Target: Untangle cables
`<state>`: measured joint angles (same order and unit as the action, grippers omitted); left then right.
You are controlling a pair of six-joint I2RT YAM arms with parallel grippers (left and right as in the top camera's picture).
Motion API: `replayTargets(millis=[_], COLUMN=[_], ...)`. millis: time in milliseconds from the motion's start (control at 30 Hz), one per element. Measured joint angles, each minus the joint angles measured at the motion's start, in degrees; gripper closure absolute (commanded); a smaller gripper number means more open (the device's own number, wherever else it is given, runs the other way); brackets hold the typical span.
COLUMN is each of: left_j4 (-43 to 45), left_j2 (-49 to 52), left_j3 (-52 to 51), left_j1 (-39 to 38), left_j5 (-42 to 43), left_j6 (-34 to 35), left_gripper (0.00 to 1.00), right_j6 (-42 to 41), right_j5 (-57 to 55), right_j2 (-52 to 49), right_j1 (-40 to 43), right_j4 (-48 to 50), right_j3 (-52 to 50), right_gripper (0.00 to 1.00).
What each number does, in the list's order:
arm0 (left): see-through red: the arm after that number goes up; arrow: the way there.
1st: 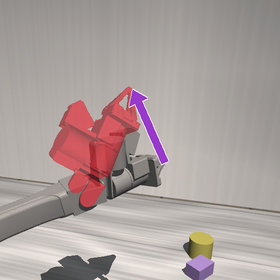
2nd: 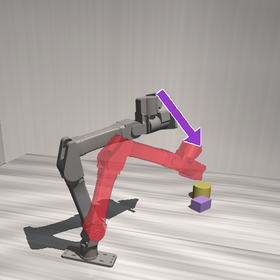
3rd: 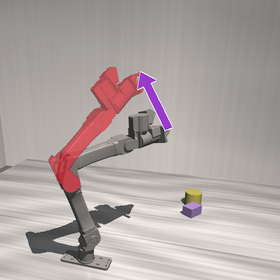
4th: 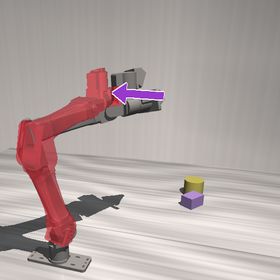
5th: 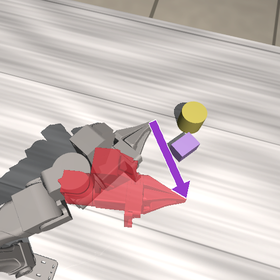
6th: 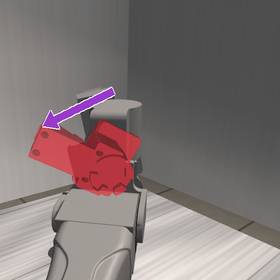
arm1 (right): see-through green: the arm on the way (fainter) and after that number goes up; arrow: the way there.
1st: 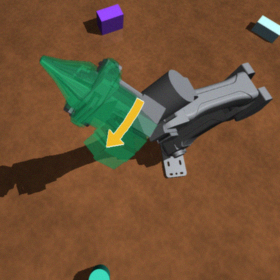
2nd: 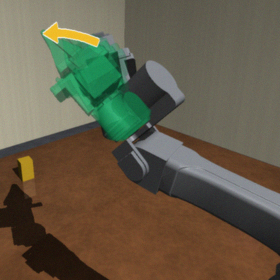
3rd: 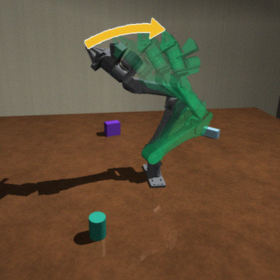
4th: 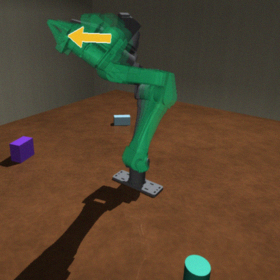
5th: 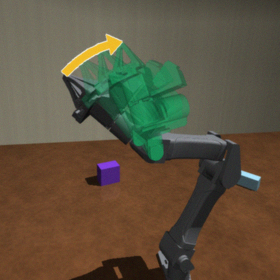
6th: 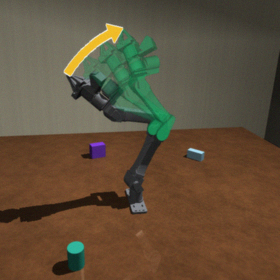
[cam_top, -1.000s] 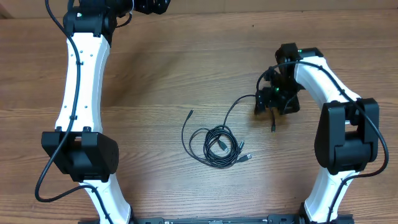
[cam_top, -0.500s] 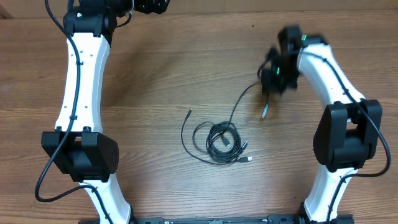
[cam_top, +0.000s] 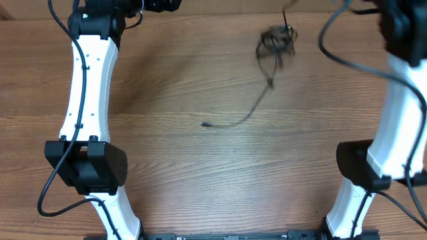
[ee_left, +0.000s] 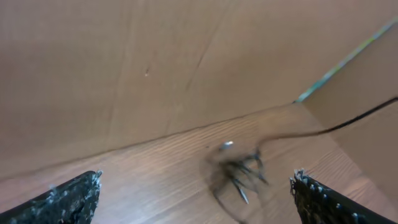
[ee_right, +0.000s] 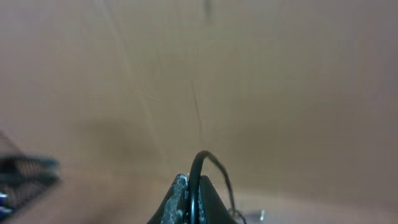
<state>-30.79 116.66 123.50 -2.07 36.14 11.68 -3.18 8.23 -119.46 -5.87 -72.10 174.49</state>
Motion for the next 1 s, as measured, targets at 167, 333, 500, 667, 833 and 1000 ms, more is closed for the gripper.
replayTargets(millis=[167, 333, 500, 667, 833, 1000], left_j4=[-0.55, -2.05, -5.42, -12.31, -19.89, -17.75], left_j2=[0.0, 0.0, 0.02, 1.4, 7.63, 16.81], left_j3=[0.0, 0.0, 0.0, 0.55, 0.94, 0.9], left_j1=[-0.22, -0.81, -2.14, -3.98, -7.02, -9.64], left_j5=[0.37, 0.74, 0.74, 0.76, 1.2, 9.9], left_j6=[7.06, 9.22, 8.94, 7.63, 5.57, 3.19], left_gripper=[0.0, 0.0, 0.01, 0.0, 0.0, 0.01], right_j6=[-0.79, -1.14, -1.18, -1.33, -1.33, -1.7], right_j5=[-0.13, -0.13, -0.13, -0.15, -0.13, -0.13], right_j2=[2.69, 3.19, 2.99, 2.99, 2.99, 2.99], right_j1=[0.17, 0.15, 0.15, 0.15, 0.15, 0.15], right_j4=[2.49, 3.1, 4.5, 5.05, 5.25, 5.09], right_j3=[4.92, 5.11, 5.07, 5.07, 5.07, 5.07], right_gripper=[0.96, 0.96, 0.96, 0.96, 0.96, 0.96])
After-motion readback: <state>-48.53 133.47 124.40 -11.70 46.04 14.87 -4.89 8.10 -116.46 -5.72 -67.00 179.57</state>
